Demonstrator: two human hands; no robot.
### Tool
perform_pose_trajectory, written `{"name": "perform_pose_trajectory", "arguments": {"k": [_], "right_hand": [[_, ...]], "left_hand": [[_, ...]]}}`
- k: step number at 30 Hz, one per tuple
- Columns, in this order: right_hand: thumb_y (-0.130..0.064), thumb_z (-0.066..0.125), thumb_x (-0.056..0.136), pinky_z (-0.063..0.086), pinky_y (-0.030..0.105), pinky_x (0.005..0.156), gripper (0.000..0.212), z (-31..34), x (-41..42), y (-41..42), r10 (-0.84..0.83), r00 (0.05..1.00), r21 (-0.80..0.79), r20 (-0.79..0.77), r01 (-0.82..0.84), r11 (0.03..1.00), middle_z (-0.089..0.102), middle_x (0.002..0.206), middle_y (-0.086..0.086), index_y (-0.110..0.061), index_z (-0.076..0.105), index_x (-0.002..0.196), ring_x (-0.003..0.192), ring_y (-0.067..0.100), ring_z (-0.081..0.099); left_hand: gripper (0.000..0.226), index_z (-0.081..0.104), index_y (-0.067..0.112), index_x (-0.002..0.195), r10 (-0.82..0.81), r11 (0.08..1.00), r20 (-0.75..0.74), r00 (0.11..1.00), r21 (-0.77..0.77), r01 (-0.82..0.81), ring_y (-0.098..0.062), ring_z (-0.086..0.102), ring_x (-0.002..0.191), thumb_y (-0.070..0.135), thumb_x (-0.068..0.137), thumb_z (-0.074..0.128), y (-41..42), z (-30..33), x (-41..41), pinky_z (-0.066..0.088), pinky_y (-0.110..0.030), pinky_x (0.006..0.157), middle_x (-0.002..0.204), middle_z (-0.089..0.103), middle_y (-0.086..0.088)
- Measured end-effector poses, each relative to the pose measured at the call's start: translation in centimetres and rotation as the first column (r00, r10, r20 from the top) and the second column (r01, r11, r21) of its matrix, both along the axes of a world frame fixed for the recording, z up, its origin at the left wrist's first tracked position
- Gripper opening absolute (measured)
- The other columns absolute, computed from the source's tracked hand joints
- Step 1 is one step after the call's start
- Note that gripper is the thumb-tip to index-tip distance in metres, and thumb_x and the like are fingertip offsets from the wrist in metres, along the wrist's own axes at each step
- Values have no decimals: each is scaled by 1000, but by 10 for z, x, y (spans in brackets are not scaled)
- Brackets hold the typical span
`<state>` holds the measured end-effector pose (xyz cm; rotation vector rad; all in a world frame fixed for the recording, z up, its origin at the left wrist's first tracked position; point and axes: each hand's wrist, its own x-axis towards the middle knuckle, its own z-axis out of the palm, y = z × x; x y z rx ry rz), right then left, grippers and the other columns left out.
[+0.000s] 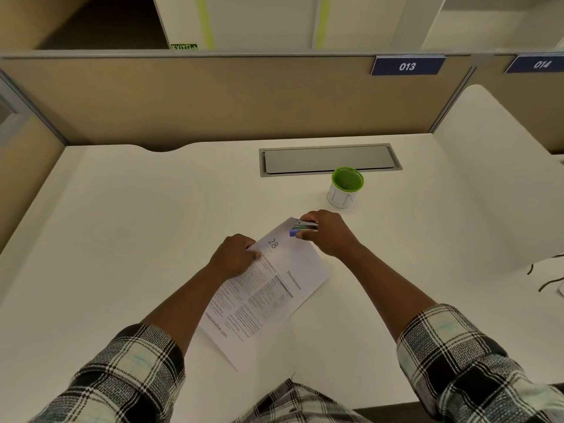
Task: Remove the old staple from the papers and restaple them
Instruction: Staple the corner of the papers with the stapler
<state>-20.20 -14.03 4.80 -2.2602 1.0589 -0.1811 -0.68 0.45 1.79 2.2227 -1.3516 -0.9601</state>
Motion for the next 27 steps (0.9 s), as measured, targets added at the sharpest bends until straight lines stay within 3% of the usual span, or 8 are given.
{"name": "perform_pose_trajectory", "arguments": {"k": [4,10,14,19,27], "right_hand": [[-37,72,84,47,35,83,41,2,2,0,37,999,11,-17,-37,999,67,111,6,-15,65,118,96,22,59],[-37,73,83,48,42,91,43,8,4,-1,51,998,3,-32,-51,999,66,114,6,-15,65,119,102,22,59],[-34,73,83,47,45,91,37,9,6,-1,72,997,-4,-34,-72,997,67,111,5,-16,66,115,100,23,59],[-31,72,84,50,42,87,30,11,7,-2,74,997,8,-4,-74,997,68,103,5,-14,68,109,94,23,60],[-24,72,85,49,38,80,23,13,10,-3,61,998,20,10,-61,998,68,97,8,-9,69,103,88,24,60]], "left_hand": [[30,62,15,64,-17,1000,18,1000,18,16,-24,68,64,27,92,62,-2,1,1,50,-32,58,74,71,-5],[32,66,-3,78,-32,999,16,999,21,32,-34,68,72,25,92,61,-4,3,2,51,-39,61,79,71,-17],[28,69,6,75,-48,999,26,999,19,47,-28,68,68,26,93,60,-6,4,0,55,-42,65,78,72,-10],[30,61,19,65,-58,998,36,998,19,57,-22,65,61,27,93,60,-8,3,1,47,-31,57,74,70,-5],[30,61,14,66,-68,998,48,997,22,67,-15,60,54,26,93,60,-10,1,1,42,-25,52,66,66,0]]}}
